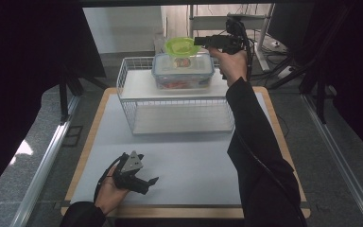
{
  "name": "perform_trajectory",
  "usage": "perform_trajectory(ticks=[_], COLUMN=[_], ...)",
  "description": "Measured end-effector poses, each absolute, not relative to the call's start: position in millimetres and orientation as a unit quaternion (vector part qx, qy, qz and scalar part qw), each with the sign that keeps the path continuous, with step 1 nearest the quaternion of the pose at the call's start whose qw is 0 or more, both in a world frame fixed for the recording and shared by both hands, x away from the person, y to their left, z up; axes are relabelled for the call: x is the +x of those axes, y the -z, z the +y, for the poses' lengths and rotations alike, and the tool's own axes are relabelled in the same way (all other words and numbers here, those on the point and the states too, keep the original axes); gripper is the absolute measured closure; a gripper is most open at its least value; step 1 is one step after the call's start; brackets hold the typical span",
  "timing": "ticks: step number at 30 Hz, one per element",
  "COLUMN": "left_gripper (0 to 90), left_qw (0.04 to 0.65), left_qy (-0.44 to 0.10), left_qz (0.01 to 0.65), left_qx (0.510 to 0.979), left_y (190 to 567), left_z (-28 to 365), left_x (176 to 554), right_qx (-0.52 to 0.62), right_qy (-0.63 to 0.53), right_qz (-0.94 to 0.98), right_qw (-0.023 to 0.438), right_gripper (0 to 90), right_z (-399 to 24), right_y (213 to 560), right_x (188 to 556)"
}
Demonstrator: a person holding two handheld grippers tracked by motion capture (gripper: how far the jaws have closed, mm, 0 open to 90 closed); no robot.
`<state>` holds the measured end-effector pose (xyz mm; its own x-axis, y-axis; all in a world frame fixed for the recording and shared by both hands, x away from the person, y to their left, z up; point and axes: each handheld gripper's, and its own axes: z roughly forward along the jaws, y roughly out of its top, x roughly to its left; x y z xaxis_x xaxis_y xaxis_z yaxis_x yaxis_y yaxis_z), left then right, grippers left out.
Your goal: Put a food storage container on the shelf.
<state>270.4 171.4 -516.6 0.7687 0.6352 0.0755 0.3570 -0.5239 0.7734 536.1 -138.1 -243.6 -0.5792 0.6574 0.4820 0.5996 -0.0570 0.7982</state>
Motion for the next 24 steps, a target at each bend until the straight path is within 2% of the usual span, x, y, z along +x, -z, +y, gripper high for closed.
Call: perform_trajectory(ticks=[2, 3, 4, 8, 24], left_gripper=[3.2, 3.2, 3.2, 3.2, 2.4], left_qw=[0.391, 0.391, 0.391, 0.391, 0.399], left_qy=[-0.177, -0.178, -0.178, -0.179, -0.178], left_qz=[0.29, 0.291, 0.291, 0.292, 0.298], left_qx=[0.855, 0.855, 0.855, 0.855, 0.849], left_y=[517, 517, 517, 517, 516], left_z=[171, 171, 171, 172, 171], left_x=[270, 270, 270, 270, 270], right_qx=[0.453, 0.448, 0.444, 0.42, 0.344], right_qy=[-0.564, -0.563, -0.564, -0.564, -0.527], right_qz=[0.69, 0.693, 0.694, 0.708, 0.762], right_qw=[0.031, 0.042, 0.046, 0.072, 0.153], right_gripper=[31.5, 24.8, 22.1, 15.1, 4.8], right_z=[-140, -143, -144, -153, -160], right_y=[244, 245, 246, 252, 289], right_x=[534, 529, 527, 515, 445])
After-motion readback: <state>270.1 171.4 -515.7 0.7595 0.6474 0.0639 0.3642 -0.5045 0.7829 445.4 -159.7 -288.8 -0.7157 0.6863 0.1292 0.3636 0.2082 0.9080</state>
